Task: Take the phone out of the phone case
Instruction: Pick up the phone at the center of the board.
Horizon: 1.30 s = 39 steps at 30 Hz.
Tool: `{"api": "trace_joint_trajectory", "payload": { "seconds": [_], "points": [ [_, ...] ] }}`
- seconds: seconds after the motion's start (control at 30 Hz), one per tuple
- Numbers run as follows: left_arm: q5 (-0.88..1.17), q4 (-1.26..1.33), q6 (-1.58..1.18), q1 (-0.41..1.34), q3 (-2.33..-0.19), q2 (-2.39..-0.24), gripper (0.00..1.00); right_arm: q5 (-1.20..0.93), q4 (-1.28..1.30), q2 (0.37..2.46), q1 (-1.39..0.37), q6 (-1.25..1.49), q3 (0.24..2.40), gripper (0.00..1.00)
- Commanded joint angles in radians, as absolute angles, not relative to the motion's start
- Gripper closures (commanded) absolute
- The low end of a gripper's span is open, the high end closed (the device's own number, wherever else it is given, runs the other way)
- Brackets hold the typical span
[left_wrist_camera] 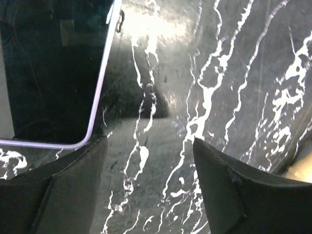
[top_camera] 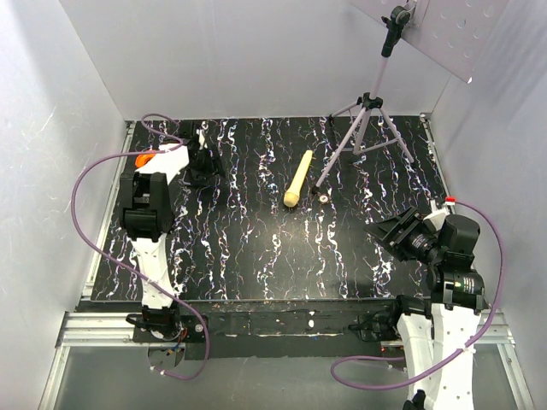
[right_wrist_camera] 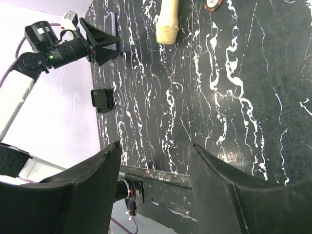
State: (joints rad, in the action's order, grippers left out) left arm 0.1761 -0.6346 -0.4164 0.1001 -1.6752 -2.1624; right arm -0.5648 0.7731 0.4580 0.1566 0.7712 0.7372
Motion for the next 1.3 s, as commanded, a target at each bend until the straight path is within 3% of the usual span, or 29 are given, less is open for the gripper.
{"api": "trace_joint_trajectory", "payload": {
  "seconds": [0.0,0.1,0.3,0.47,0.7,0.93,1.27],
  "points": [
    [0.274,-0.63,-0.218,0.094,-1.641,-2.005,0.26,-0.604,0.733,0.457,0.147,0.765,0.772,0.37],
    [0.275,-0.676,-0.158,0.081,-1.689,-2.034,0.2,-0.638,0.73,0.436,0.147,0.765,0.73,0.37],
    [0.091,-0.654,-0.086,0.063,-1.73,-2.095,0.09,-0.673,0.773,0.406,0.146,0.729,0.739,0.37],
    [0.014,-0.779,-0.012,0.063,-1.914,-2.227,0.08,-0.684,0.804,0.425,0.144,0.692,0.775,0.36],
    [-0.08,-0.755,0.023,0.064,-1.901,-2.262,0.06,-0.687,0.785,0.425,0.141,0.706,0.762,0.36],
    [-0.061,-0.819,0.037,0.064,-2.035,-2.377,0.05,-0.684,0.785,0.445,0.141,0.703,0.793,0.37],
    [-0.101,-0.9,0.04,0.063,-2.215,-2.516,0.12,-0.68,0.795,0.451,0.138,0.709,0.792,0.37]
  ]
}}
